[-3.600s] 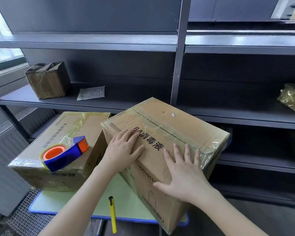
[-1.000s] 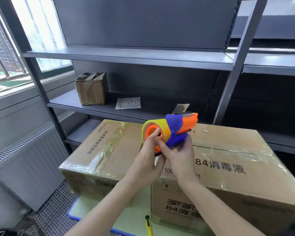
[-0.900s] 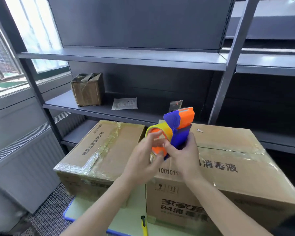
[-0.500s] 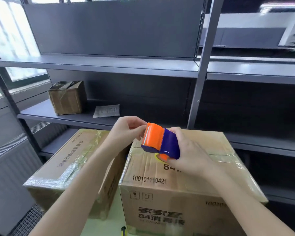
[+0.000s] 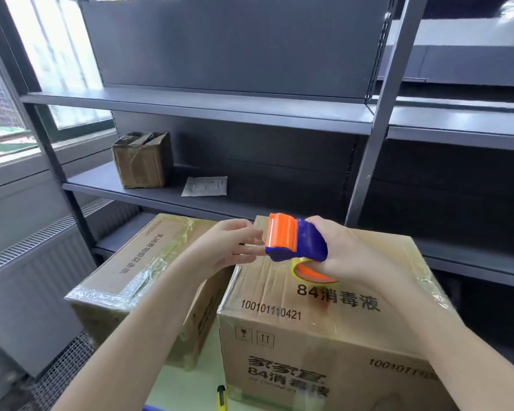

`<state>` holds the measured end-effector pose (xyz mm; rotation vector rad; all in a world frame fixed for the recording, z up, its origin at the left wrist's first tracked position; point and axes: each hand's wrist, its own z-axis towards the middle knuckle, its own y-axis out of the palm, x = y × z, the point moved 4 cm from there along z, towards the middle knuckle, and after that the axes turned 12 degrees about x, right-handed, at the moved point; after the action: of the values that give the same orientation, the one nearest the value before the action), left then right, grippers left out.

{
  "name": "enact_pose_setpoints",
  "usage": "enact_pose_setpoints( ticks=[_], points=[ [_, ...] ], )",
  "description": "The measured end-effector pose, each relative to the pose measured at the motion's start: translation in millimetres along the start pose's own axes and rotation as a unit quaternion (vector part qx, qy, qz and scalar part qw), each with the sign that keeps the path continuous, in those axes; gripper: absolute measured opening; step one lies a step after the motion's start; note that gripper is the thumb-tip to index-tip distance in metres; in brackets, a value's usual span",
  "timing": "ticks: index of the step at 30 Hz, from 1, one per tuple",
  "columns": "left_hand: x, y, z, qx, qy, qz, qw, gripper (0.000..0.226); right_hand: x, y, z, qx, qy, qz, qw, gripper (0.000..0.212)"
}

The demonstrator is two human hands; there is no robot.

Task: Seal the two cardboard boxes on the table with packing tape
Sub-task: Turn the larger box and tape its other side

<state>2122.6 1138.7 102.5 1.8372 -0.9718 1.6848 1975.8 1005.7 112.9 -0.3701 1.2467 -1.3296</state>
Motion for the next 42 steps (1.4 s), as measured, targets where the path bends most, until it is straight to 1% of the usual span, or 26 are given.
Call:
enact_pose_setpoints(
  ticks=[4,6,8,12,16,20,22,27,28,30,31,32,33,34,36,39,42],
  points=[
    [0,0,9,0.034,0.056,0.035,0.997,0.021,5,8,17,-0.026,0.003,-0.025,0.999,0.06],
    [-3,-3,13,0.03,0.073,0.046,0.996,0.018,5,10,23,-0.045,0.004,-0.026,0.999,0.065],
    [-6,-8,20,0.04,0.083,0.086,0.992,0.016,1,12,29,-0.055,-0.001,-0.021,0.998,0.069],
    [-9,-15,36,0.078,0.063,0.146,0.984,0.014,-3,9,41,-0.065,-0.021,-0.029,0.997,0.078],
    [-8,-21,47,0.108,0.038,0.159,0.981,0.018,-2,8,50,-0.081,-0.02,-0.03,0.996,0.085],
    [-8,-23,54,0.11,0.054,0.174,0.977,0.022,0,9,53,-0.083,-0.036,-0.042,0.995,0.085],
    [-8,-20,57,0.112,0.058,0.189,0.974,0.021,5,8,51,-0.093,-0.022,-0.048,0.994,0.086],
    [-14,-16,63,0.089,0.045,0.186,0.977,0.023,8,14,48,-0.108,-0.009,-0.039,0.993,0.089],
    [-15,-22,63,0.097,0.044,0.194,0.975,0.024,10,13,48,-0.108,-0.012,-0.044,0.993,0.088],
    [-17,-51,65,0.149,0.038,0.208,0.966,0.025,21,0,47,-0.106,-0.015,-0.089,0.99,0.085],
    [-20,-69,65,0.164,0.025,0.191,0.968,0.025,30,-9,45,-0.109,-0.006,-0.116,0.987,0.084],
    [-23,-83,65,0.153,0.01,0.163,0.975,0.023,39,-18,44,-0.116,0.009,-0.135,0.984,0.084],
    [-27,-90,64,0.126,-0.005,0.144,0.981,0.022,47,-23,42,-0.131,0.024,-0.143,0.981,0.085],
    [-32,-91,64,0.107,-0.013,0.15,0.983,0.021,51,-24,40,-0.149,0.03,-0.148,0.977,0.087],
    [-44,-86,68,0.11,-0.014,0.18,0.977,0.02,54,-21,38,-0.164,0.028,-0.153,0.974,0.09],
    [-60,-73,74,0.121,-0.022,0.123,0.985,0.021,58,-18,38,-0.166,0.04,-0.15,0.974,0.092],
    [-72,-72,79,0.144,-0.021,0.114,0.983,0.02,61,-16,40,-0.17,0.045,-0.165,0.971,0.091]
  ],
)
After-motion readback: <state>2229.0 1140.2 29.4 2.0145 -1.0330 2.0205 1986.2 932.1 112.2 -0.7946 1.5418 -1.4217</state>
